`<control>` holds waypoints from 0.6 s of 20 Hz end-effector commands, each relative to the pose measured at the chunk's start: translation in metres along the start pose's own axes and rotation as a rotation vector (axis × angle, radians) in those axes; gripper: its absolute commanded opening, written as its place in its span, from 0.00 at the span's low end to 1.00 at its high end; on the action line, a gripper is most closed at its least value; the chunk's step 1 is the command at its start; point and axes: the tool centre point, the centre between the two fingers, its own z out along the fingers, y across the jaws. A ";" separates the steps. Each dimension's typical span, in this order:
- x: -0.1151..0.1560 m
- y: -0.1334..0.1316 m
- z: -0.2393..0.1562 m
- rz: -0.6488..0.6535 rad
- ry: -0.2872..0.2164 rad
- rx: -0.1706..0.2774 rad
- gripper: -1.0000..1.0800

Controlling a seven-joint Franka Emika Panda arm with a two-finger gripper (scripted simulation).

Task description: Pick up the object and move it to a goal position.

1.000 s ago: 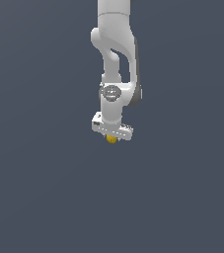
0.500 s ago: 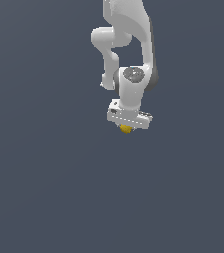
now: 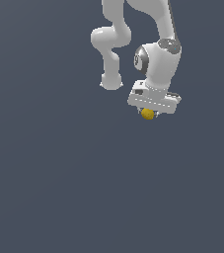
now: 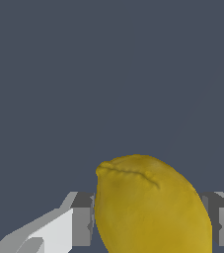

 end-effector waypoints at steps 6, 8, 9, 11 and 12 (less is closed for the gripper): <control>-0.028 -0.044 -0.040 0.001 0.000 0.000 0.00; -0.032 -0.051 -0.046 0.001 -0.001 0.001 0.00; -0.033 -0.054 -0.048 0.001 -0.001 0.001 0.00; -0.035 -0.057 -0.050 0.001 -0.001 0.001 0.00; -0.035 -0.058 -0.051 0.001 -0.001 0.001 0.00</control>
